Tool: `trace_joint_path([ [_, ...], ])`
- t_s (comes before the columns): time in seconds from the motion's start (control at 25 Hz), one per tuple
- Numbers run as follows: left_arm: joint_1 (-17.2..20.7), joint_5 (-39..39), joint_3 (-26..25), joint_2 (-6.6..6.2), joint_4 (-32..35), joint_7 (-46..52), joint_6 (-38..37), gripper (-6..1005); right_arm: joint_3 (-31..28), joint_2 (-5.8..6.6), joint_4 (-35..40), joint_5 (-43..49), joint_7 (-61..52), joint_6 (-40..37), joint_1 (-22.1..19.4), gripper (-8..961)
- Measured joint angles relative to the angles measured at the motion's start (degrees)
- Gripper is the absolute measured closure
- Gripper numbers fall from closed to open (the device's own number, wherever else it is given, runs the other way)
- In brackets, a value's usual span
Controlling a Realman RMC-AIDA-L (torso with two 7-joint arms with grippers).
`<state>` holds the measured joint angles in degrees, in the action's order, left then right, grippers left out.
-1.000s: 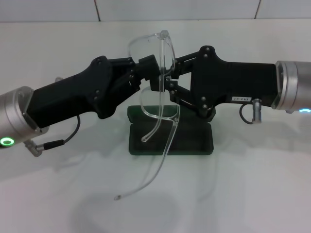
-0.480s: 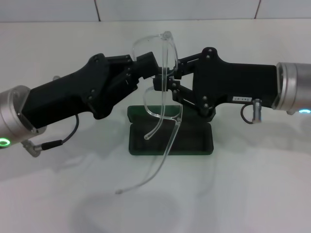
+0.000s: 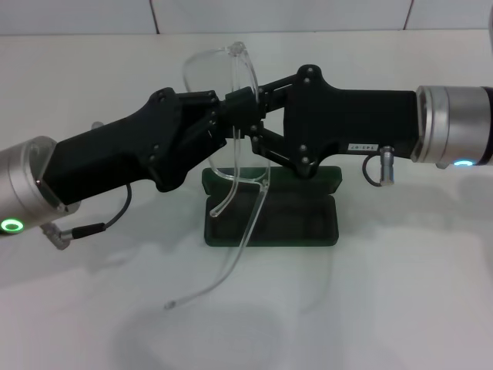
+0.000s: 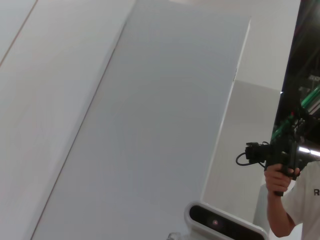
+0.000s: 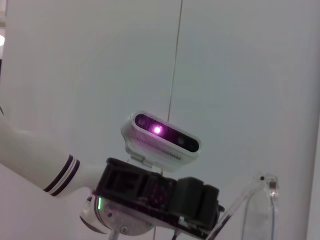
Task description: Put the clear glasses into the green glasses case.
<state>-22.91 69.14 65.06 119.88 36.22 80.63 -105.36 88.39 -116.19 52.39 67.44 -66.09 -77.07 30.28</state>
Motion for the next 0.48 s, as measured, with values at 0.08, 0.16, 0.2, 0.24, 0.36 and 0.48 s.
trace_joint_path([
  [0.08, 0.2, 0.0, 0.0, 0.00, 0.0, 0.0, 0.2, 963, 0.2, -0.01, 0.0, 0.0, 0.0, 0.0, 0.2, 838],
  [0.16, 0.3, 0.0, 0.0, 0.00, 0.0, -0.1, 0.3, 963, 0.2, -0.01, 0.0, -0.1, 0.0, 0.0, 0.2, 838],
  [0.2, 0.4, 0.0, 0.0, 0.00, 0.0, -0.2, 0.3, 963, 0.2, -0.01, 0.0, -0.1, 0.0, 0.0, 0.2, 838],
  [0.24, 0.4, 0.0, 0.0, -0.01, 0.0, -0.2, 0.4, 963, 0.2, -0.01, 0.0, -0.2, 0.0, 0.0, 0.2, 838],
  [0.36, 0.4, 0.1, 0.1, -0.01, -0.1, -0.2, 0.8, 963, 0.2, 0.00, 0.0, -0.6, 0.1, -0.2, 0.2, 838],
  [0.48, 0.4, 0.2, 0.1, 0.00, -0.2, -0.2, 0.9, 963, 0.3, -0.01, 0.0, -1.0, 0.5, -0.5, 0.0, 838],
])
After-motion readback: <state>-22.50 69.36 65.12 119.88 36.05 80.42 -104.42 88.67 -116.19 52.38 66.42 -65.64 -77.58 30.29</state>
